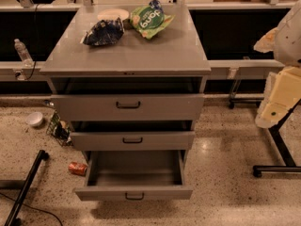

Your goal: Place blue chip bag into bottom drawer

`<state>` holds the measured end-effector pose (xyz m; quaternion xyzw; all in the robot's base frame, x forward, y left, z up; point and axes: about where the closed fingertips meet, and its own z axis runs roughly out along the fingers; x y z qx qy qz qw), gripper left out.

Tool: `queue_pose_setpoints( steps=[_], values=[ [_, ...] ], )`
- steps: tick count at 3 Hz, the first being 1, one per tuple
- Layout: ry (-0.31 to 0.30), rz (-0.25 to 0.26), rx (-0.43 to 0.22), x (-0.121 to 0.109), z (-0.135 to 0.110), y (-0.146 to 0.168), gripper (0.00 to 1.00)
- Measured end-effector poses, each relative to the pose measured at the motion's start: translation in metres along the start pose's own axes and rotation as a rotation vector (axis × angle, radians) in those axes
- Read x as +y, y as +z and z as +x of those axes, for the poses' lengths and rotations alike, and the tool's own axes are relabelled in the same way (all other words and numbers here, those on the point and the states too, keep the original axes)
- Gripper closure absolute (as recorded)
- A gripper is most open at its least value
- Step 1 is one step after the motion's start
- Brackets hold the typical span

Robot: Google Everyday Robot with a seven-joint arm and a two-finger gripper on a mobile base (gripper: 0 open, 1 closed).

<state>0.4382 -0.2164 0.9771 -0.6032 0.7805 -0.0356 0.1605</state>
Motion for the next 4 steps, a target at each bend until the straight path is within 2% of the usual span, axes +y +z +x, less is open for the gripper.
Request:
queue_pose_setpoints(
  steps=[1,2,3,4],
  values=[
    [0.0,0.0,0.0,0.0,0.0,0.0,0.0],
    [0.024,0.038,-0.091,-0.013,-0.011,0.005,0.0],
    [0.042,0.105,-0.289,-0.045,-0.059,0.016,0.0],
    [0.109,0.147,-0.509,-0.086,-0.107,0.027,0.0]
  ],
)
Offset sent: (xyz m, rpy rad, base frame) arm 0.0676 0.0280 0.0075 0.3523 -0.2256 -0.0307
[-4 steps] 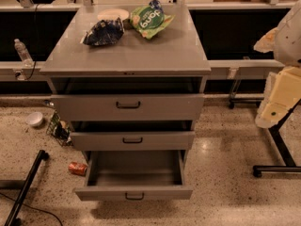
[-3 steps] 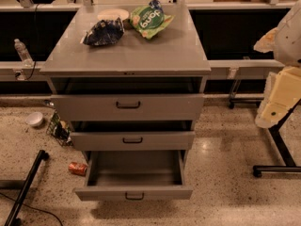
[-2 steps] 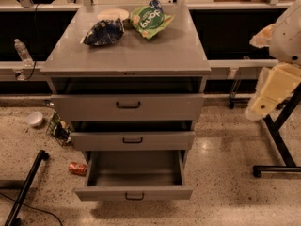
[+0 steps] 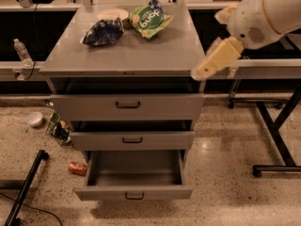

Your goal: Place blue chip bag into bottom drawer

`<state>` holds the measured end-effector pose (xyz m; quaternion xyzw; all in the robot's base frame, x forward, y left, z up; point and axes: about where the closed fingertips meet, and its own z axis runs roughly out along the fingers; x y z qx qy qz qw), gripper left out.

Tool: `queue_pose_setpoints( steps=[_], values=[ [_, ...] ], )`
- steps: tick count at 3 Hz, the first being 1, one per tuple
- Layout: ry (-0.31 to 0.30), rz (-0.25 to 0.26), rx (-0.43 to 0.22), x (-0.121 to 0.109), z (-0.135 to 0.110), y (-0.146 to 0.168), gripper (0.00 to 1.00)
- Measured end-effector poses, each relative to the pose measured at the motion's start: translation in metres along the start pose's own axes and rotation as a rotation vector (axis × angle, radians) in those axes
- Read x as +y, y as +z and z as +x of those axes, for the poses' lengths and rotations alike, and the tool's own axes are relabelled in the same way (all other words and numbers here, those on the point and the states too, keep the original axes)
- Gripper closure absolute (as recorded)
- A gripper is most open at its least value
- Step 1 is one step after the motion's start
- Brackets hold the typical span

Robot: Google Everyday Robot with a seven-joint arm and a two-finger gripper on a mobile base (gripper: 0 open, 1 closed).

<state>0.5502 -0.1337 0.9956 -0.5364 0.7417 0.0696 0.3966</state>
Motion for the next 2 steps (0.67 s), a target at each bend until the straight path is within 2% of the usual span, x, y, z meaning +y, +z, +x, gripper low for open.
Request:
queue_pose_setpoints(
  steps=[1,2],
  values=[
    [0.133,0.037,-0.151,-0.053,-0.028,0.05,0.0],
    [0.168,0.032,-0.172,-0.059,-0.038,0.066,0.0]
  ],
)
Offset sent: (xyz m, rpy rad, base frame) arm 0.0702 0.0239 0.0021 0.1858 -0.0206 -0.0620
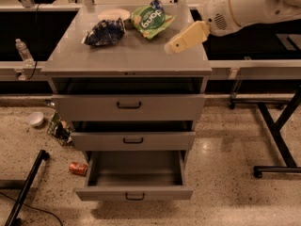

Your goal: Place blue chip bag into bottom drawer

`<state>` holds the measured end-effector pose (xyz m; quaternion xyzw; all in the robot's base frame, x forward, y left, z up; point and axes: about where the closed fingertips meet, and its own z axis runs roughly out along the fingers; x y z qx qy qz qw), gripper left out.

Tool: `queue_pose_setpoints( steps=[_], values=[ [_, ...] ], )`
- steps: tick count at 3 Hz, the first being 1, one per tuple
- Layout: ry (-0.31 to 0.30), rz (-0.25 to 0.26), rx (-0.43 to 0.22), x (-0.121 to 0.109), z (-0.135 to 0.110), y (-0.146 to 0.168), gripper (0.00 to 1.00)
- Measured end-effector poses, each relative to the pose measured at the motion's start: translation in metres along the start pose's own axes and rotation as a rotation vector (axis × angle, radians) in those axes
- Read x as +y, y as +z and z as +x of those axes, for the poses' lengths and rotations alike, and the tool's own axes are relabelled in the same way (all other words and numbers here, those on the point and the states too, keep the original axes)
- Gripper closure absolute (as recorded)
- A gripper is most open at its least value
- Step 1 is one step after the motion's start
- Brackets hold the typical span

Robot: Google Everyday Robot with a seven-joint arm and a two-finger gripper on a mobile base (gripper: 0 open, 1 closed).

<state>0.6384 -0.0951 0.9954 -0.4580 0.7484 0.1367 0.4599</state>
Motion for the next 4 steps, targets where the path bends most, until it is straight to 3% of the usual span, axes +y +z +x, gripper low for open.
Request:
queue_pose_setpoints(
  steps=[1,2,3,4],
  values=[
    [0.049,-0.01,0.011,0.009,0.023,0.034,0.0],
    [0.064,0.026,-0.048,-0.009,0.028,0.089,0.0],
    [0.068,0.015,-0.106,-0.025,0.024,0.134,0.0],
    [0.066,-0.022,-0.172,-0.037,0.004,0.169,0.0]
  ],
)
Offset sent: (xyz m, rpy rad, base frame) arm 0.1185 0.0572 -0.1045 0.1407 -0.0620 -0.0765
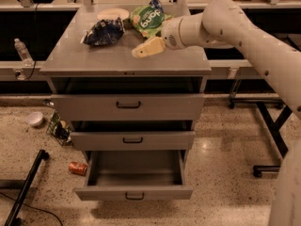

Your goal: Place blue chip bag into bottom drawer

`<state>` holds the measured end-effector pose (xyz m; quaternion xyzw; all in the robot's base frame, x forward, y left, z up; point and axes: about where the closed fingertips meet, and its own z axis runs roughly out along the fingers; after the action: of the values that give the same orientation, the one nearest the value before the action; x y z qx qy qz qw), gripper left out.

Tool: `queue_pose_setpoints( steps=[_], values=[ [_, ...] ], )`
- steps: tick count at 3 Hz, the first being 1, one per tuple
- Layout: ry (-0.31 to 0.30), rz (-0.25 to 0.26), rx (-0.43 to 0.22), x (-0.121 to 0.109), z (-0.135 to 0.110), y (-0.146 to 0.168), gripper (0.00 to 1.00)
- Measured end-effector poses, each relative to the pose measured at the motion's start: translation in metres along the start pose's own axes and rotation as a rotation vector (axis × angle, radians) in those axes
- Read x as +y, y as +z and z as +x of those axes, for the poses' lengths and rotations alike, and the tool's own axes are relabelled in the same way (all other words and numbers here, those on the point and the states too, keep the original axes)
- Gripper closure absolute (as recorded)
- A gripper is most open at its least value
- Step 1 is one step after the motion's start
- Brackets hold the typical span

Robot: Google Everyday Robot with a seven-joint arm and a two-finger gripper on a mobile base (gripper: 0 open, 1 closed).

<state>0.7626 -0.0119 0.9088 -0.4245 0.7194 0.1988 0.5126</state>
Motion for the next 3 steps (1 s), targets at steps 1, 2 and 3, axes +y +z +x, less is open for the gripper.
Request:
queue_pose_setpoints(
  steps=[1,2,3],
  values=[
    [-0.006,-0.043,-0.062,-0.002,-0.024,0.032,0.0],
    [-0.002,-0.046,-0.089,-0.012,-0.038,0.061,0.0],
    [-0.004,0.012,-0.084,-0.027,-0.049,0.099,0.0]
  ],
)
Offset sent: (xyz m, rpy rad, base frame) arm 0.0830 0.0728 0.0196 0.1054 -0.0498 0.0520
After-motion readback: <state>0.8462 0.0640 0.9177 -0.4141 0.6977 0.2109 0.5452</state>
